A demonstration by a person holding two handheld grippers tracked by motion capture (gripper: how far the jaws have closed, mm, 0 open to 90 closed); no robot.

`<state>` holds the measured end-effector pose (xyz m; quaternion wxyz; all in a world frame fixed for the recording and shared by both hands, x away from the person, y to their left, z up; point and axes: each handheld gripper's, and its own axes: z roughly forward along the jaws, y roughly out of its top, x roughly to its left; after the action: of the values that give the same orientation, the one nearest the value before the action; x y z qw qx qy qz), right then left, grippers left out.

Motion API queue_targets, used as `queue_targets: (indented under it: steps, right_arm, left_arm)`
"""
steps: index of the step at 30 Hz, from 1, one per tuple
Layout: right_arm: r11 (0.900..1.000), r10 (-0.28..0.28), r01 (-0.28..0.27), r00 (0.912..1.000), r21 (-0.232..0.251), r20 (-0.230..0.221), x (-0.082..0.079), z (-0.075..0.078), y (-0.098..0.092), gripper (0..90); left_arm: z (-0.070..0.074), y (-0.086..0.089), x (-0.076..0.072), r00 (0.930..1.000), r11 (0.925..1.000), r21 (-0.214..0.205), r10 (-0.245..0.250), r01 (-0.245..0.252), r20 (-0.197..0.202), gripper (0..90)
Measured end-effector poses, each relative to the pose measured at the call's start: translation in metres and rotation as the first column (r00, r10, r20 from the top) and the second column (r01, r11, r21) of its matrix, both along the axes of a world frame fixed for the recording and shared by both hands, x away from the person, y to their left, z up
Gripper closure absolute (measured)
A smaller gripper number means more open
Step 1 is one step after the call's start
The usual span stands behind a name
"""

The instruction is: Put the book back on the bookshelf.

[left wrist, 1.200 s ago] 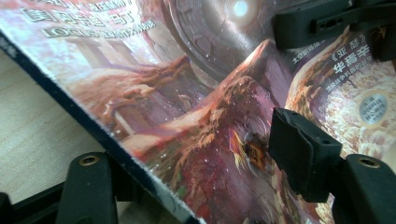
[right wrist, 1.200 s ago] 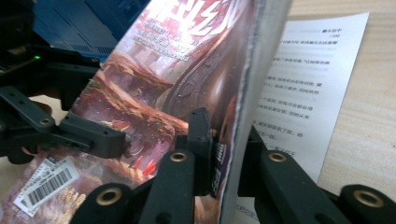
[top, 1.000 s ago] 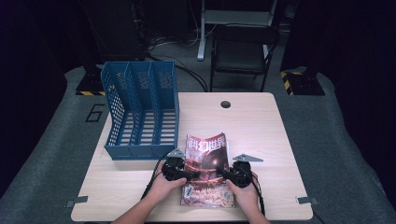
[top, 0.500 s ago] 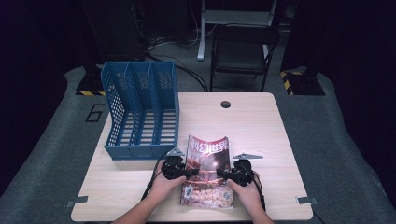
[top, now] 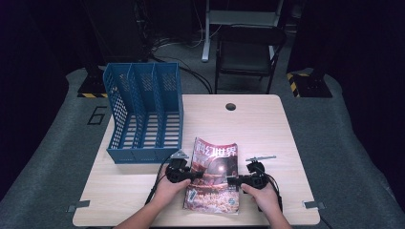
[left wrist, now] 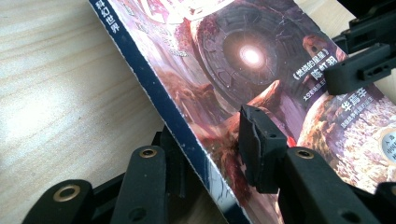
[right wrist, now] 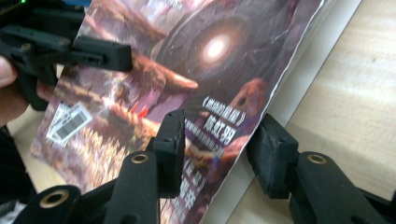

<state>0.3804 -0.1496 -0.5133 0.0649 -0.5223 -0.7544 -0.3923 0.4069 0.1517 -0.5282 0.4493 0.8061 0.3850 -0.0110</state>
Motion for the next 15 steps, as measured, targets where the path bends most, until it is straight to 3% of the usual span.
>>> queue_targets:
  steps: [3, 6, 10, 11, 13, 14, 15]
  right_arm:
    - [0.9999, 0.012, -0.012, 0.9998, -0.010, -0.013, -0.0008, 0.0001, -0.0003, 61.9]
    - [0.9997, 0.019, -0.019, 0.9998, -0.012, -0.011, -0.0002, -0.0005, -0.0008, 65.6]
    - [0.9996, 0.022, -0.021, 0.9992, 0.017, -0.034, 0.0017, -0.0030, -0.0033, 73.4]
    - [0.9992, 0.023, -0.021, 0.9981, 0.035, -0.058, 0.0014, -0.0026, -0.0031, 76.1]
    - [0.9988, 0.033, -0.032, 0.9988, 0.037, -0.035, 0.0023, -0.0020, -0.0038, 77.7]
    - [0.9988, 0.041, -0.040, 0.9989, 0.027, -0.022, 0.0019, -0.0011, -0.0028, 77.9]
    - [0.9991, 0.037, -0.037, 0.9990, 0.019, -0.023, 0.0005, 0.0008, -0.0006, 78.1]
  left_arm:
    - [0.0001, -0.0013, -0.0014, 0.9998, 0.9998, -0.013, 0.012, -0.012, -0.017, 64.3]
    - [-0.0001, 0.0000, 0.0002, 1.0000, 1.0000, -0.002, -0.003, 0.003, 0.000, 64.2]
    - [0.0010, 0.0002, 0.0010, 0.9998, 1.0000, -0.006, -0.007, 0.006, -0.017, 64.3]
    - [0.0017, 0.0004, 0.0018, 1.0000, 1.0000, -0.001, -0.009, 0.009, -0.003, 64.3]
    - [0.0046, -0.0002, 0.0008, 0.9995, 0.9999, -0.010, -0.009, 0.009, -0.029, 64.7]
    - [0.0064, 0.0018, 0.0028, 0.9992, 0.9995, 0.005, -0.031, 0.031, -0.025, 65.1]
    - [0.0068, 0.0004, 0.0018, 0.9993, 0.9999, -0.007, -0.011, 0.011, -0.035, 65.5]
